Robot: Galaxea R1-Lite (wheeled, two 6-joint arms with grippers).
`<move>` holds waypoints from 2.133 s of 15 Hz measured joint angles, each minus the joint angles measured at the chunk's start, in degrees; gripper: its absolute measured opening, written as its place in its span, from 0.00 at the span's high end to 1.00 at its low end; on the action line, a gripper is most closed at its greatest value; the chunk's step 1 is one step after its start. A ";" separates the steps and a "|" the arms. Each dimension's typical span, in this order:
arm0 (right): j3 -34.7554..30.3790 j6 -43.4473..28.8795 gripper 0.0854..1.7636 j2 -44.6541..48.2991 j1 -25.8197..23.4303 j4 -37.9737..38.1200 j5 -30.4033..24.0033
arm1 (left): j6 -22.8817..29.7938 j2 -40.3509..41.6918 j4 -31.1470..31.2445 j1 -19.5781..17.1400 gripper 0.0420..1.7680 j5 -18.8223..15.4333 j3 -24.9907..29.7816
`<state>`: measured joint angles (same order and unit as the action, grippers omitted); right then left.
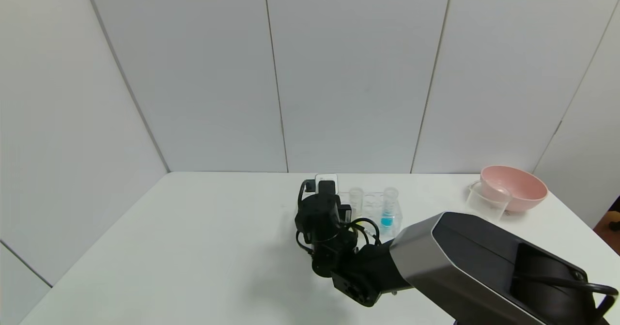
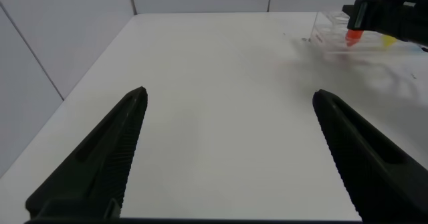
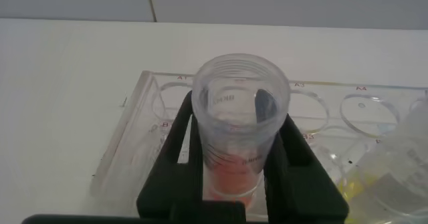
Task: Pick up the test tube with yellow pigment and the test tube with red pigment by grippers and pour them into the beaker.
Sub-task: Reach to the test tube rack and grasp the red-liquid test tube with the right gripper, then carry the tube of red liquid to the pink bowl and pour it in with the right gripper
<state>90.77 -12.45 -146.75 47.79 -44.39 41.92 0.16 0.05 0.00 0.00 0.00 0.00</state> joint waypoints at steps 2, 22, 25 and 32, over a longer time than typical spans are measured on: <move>0.13 0.00 0.70 -0.07 -0.09 0.05 -0.02 | 0.00 0.00 0.02 0.00 0.00 0.00 0.00; -7.39 4.08 0.70 23.63 -7.05 3.28 -1.78 | 0.00 0.00 0.00 0.00 0.00 0.00 0.00; -17.92 7.09 0.70 31.93 -16.09 2.29 -10.75 | 0.00 0.00 0.00 0.00 0.00 0.00 0.00; -32.93 14.98 0.70 40.74 -48.52 -6.66 -47.58 | 0.00 0.00 0.00 0.00 0.00 0.00 0.00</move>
<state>57.84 2.54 -106.01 -0.73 -51.04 -5.66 0.16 0.05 0.00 0.00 0.00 0.00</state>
